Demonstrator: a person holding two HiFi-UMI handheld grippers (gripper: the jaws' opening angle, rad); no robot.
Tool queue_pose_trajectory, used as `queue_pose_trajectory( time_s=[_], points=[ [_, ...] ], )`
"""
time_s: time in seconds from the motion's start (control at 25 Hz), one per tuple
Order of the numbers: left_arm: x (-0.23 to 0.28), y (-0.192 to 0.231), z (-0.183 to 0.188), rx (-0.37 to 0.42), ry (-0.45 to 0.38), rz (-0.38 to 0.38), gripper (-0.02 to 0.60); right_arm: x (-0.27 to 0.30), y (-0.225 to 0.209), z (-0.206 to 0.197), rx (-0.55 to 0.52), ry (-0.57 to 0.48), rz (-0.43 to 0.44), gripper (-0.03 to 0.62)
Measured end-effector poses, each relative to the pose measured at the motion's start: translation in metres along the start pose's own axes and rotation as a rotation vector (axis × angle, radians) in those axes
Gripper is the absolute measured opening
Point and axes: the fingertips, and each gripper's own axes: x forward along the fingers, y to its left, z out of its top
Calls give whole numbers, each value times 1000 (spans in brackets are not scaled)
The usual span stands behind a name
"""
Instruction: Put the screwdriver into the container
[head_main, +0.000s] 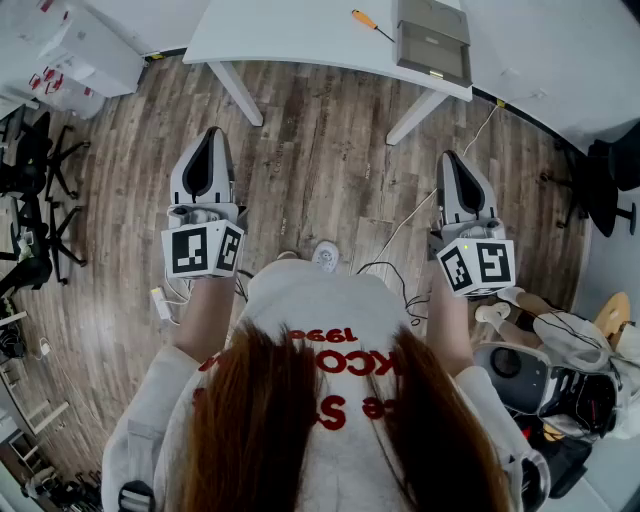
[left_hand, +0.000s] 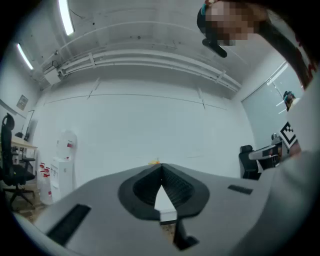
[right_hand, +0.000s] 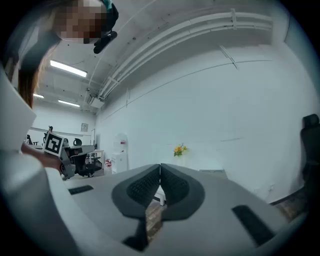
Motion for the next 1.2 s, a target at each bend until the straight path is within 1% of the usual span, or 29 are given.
queue_pose_trajectory(
  time_s=[0.2, 0.44, 0.64, 0.92, 1.08, 1.2],
  points=[
    [4, -7, 5, 27, -20, -14, 6, 0, -5, 5, -42, -17, -16, 6],
    [14, -2, 3, 27, 4, -5, 7, 14, -6, 11, 3, -42, 11, 6],
    [28, 8, -4, 7, 4, 8, 8, 30, -9, 6, 16, -31, 18, 6],
    [80, 25, -12, -17, -18, -5, 7, 78, -27, 17, 2, -34, -2, 7],
    [126, 39, -18, -29, -25, -24, 8, 114, -37, 22, -6, -30, -17, 8],
    [161, 50, -18, -39, -40, -52, 7, 143, -44, 29, -14, -34, -33, 8]
  ],
)
